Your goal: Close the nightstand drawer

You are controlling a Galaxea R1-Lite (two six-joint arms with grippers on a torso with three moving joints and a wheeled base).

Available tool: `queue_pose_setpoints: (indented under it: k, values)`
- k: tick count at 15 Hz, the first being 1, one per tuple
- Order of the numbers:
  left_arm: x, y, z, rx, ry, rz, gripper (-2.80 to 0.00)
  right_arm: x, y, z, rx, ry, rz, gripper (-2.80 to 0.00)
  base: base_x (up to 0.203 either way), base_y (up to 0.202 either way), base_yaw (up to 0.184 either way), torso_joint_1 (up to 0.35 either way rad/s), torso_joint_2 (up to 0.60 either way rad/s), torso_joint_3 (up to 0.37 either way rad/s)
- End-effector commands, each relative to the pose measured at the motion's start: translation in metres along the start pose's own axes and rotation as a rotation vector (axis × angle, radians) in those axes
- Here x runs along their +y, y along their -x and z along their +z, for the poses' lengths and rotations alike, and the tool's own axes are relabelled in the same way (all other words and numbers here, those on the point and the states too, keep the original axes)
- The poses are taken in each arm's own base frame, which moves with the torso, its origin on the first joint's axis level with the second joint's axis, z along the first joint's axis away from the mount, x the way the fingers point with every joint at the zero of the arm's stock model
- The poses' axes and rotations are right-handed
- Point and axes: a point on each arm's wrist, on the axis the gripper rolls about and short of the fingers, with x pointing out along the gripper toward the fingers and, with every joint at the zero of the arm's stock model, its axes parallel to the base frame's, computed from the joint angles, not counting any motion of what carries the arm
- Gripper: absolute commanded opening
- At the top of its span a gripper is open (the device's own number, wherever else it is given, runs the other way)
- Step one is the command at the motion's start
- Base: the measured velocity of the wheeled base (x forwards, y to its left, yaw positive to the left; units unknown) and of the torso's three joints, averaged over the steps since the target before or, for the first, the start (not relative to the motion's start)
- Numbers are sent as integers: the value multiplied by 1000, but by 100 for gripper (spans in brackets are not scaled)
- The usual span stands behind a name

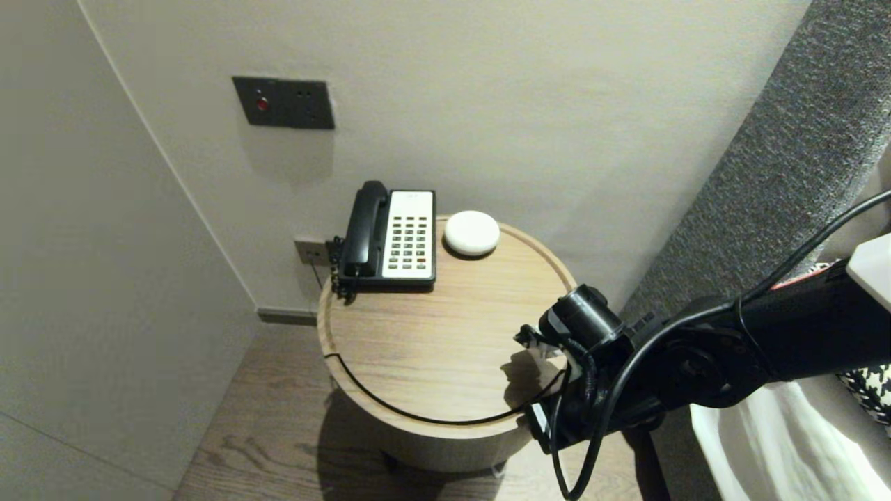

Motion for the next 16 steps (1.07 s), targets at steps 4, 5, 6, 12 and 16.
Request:
queue_pose_setpoints:
  k: [4, 5, 6, 12, 16]
  values:
    - [0, 0, 0, 0, 1, 0, -280, 0, 0, 3, -11, -3, 3, -280, 0, 0, 0, 0, 0, 0]
    - [0, 0, 0, 0, 1, 1, -280, 0, 0, 3, -9, -4, 2, -280, 0, 0, 0, 0, 0, 0]
    - [0, 0, 0, 0, 1, 1, -280, 0, 0, 3, -10, -4, 3, -280, 0, 0, 0, 0, 0, 0]
    - [0, 0, 0, 0, 1, 1, -280, -3, 0, -6, 17, -10, -6, -280, 0, 0, 0, 0, 0, 0]
    - [0, 0, 0, 0, 1, -1, -280, -4, 4, -18, 39, -12, -9, -280, 0, 0, 0, 0, 0, 0]
